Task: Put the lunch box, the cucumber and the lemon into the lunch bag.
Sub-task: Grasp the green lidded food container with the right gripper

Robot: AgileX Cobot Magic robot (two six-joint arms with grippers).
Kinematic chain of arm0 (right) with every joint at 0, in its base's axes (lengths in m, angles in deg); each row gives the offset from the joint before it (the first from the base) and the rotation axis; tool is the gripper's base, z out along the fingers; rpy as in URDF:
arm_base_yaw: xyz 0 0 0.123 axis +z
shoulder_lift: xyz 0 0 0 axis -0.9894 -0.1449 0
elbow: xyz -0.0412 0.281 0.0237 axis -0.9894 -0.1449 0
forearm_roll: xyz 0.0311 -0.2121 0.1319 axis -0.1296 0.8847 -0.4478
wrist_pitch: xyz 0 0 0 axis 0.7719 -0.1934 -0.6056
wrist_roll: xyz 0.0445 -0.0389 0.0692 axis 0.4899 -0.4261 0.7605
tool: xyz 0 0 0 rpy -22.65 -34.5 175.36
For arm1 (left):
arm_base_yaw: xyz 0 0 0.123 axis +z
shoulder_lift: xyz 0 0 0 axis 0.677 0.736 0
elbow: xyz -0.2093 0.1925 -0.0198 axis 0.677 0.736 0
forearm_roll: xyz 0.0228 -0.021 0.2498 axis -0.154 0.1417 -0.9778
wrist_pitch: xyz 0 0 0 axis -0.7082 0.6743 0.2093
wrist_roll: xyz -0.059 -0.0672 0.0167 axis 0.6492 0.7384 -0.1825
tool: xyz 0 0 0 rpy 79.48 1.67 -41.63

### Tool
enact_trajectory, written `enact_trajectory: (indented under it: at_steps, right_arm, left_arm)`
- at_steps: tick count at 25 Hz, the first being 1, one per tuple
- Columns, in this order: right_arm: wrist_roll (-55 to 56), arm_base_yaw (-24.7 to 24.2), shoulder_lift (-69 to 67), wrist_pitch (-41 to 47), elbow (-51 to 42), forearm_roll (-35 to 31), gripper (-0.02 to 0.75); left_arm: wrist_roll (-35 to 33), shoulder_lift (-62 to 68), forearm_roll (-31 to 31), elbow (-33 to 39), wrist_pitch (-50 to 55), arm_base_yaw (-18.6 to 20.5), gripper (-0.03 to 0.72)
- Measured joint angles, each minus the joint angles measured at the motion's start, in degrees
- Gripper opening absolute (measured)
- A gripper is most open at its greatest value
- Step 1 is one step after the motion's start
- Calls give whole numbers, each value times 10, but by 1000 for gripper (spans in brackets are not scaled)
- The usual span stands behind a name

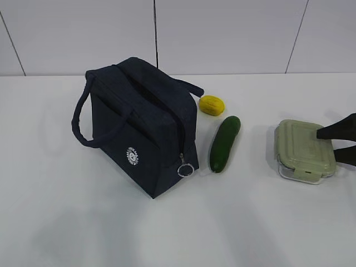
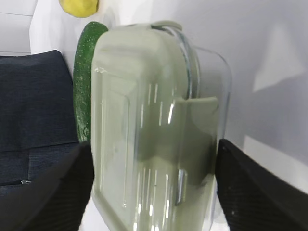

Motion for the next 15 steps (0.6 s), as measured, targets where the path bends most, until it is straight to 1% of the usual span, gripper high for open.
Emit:
enact_trajectory:
  at_steps: [7, 15]
  right_arm:
    - [0, 0, -14, 0, 0, -2, 620]
    - [1, 14, -20, 0, 0, -2, 625]
  left_arm:
    - [0, 0, 0, 0, 0, 0, 309]
    - [0, 0, 0, 0, 0, 0, 309]
